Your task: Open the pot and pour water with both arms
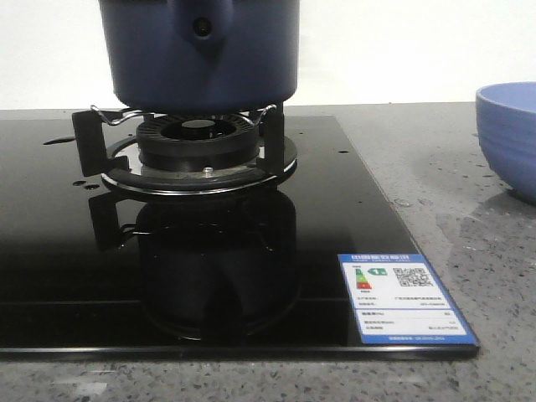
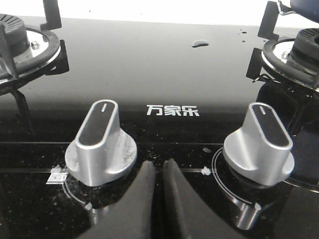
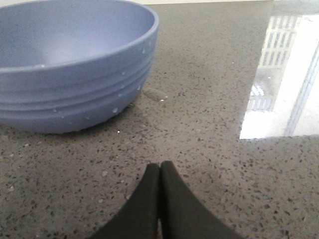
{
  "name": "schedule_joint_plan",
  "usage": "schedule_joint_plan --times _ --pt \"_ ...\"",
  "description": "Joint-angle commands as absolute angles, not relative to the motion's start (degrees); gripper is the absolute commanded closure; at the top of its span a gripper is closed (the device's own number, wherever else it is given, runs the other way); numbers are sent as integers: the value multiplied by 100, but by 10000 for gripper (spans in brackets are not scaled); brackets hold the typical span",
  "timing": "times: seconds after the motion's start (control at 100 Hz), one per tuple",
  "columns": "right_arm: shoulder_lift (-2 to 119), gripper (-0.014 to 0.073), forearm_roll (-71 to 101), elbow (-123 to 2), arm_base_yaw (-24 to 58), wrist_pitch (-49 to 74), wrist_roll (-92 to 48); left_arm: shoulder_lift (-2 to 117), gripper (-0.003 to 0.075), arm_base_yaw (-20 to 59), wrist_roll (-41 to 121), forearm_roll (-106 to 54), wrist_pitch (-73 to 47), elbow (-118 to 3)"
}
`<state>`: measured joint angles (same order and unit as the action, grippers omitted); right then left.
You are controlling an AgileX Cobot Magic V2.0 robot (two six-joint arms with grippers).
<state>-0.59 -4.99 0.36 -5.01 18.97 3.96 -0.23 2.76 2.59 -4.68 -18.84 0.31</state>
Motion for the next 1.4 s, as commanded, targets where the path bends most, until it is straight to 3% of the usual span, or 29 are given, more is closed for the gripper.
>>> schedule_joint_plan --times 0.0,0.81,0.9,0.99,1.2,1.39 --pt "-151 657 -593 190 -538 1837 379 -183 741 276 218 -524 -1621 188" --pt "-151 657 -1206 190 -538 1874 379 -183 741 276 218 -524 -1621 188" --pt "-151 657 -1484 190 -538 1443 379 -183 741 276 309 -168 -1593 188" --pt "-151 657 -1455 190 -538 150 379 -183 741 276 284 0 -1360 188" --pt "-151 657 -1442 190 -538 -2348 437 -183 741 300 273 -2007 -204 188" --pt "-151 657 -763 180 -538 -2135 1257 -183 741 300 273 -5062 445 188"
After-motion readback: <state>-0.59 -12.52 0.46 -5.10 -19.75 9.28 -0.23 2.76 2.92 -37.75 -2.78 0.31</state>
